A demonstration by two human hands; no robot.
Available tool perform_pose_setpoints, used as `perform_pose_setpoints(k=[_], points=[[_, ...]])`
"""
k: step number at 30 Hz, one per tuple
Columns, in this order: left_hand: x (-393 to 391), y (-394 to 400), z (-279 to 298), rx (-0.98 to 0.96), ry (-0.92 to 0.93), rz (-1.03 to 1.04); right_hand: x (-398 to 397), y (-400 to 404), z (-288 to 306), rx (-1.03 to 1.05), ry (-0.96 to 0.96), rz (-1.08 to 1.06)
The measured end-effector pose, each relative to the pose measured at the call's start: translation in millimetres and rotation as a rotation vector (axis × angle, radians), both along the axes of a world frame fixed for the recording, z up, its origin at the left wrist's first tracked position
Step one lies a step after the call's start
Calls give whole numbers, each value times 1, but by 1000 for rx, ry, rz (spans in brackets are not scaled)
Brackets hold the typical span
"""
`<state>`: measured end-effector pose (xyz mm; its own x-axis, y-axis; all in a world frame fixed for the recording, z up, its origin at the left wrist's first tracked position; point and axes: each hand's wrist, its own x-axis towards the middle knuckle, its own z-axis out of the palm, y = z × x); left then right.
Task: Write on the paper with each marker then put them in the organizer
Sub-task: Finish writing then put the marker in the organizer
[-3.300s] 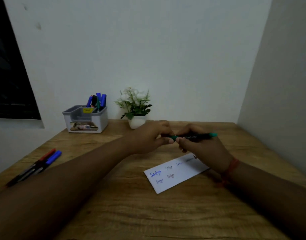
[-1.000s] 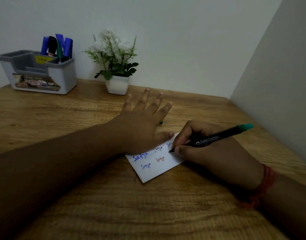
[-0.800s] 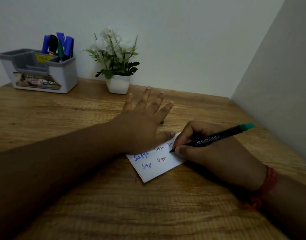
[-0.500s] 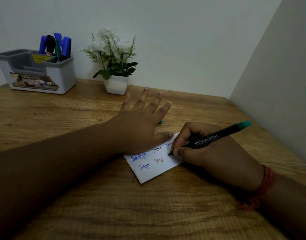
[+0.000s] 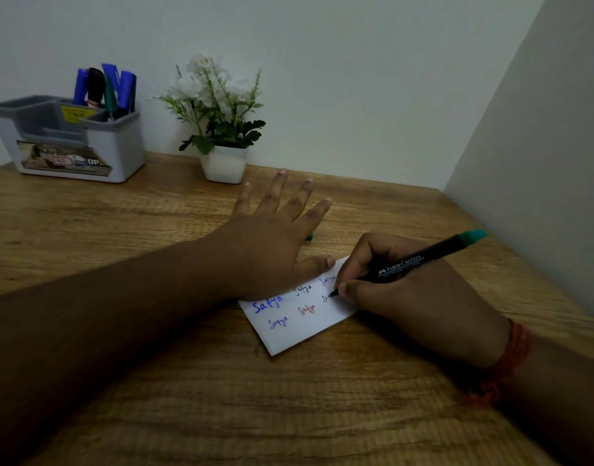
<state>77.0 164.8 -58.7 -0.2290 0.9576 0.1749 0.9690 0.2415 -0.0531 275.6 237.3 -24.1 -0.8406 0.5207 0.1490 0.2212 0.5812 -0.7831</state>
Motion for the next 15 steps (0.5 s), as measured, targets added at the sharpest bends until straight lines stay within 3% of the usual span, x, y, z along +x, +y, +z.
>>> perform_pose_setpoints(k=[15], points=[[-1, 1, -2, 7, -7, -7, -1, 0, 1, 5, -8, -21]])
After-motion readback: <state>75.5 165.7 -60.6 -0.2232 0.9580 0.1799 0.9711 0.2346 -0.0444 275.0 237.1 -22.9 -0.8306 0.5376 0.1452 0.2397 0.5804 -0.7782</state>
